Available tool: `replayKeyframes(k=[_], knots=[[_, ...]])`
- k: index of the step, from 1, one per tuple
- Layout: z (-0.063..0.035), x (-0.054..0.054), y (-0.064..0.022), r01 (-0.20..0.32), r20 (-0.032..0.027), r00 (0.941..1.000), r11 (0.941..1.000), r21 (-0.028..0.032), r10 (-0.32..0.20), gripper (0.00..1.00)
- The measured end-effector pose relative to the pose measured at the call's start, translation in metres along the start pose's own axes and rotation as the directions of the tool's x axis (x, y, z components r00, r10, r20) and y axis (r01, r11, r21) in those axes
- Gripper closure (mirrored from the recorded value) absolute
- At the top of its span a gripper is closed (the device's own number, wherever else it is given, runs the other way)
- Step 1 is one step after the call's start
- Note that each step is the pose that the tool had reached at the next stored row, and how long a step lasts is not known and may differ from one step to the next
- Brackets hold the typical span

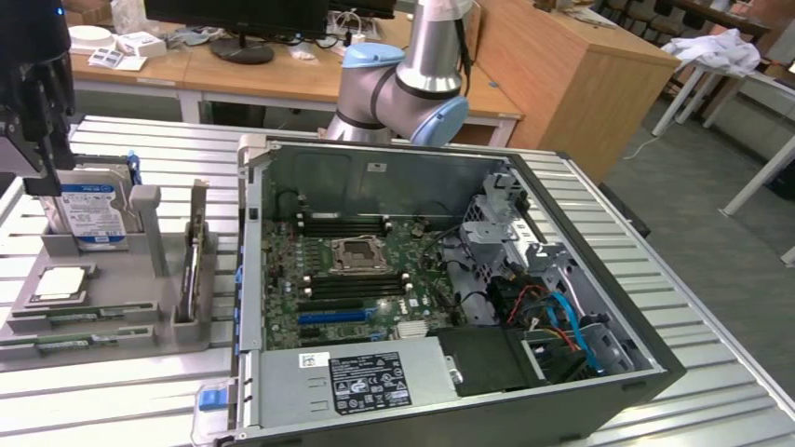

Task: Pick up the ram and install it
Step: 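Pick up the ram and move it above insertion slot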

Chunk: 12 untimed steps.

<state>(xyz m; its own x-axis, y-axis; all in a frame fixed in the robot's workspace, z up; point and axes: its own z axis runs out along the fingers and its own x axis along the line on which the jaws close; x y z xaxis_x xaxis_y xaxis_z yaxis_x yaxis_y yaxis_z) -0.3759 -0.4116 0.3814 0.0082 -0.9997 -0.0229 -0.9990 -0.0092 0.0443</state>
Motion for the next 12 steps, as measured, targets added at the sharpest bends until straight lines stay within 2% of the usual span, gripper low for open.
replayKeyframes(k=[6,12], knots=[[0.0110,0.000,-0.0005,0.000,0.0000,1.0000,1.0000,0.0046,0.000,0.56],[0.0217,0.000,-0.0009,0.000,-0.0001,1.0000,1.0000,0.0053,0.000,0.56]])
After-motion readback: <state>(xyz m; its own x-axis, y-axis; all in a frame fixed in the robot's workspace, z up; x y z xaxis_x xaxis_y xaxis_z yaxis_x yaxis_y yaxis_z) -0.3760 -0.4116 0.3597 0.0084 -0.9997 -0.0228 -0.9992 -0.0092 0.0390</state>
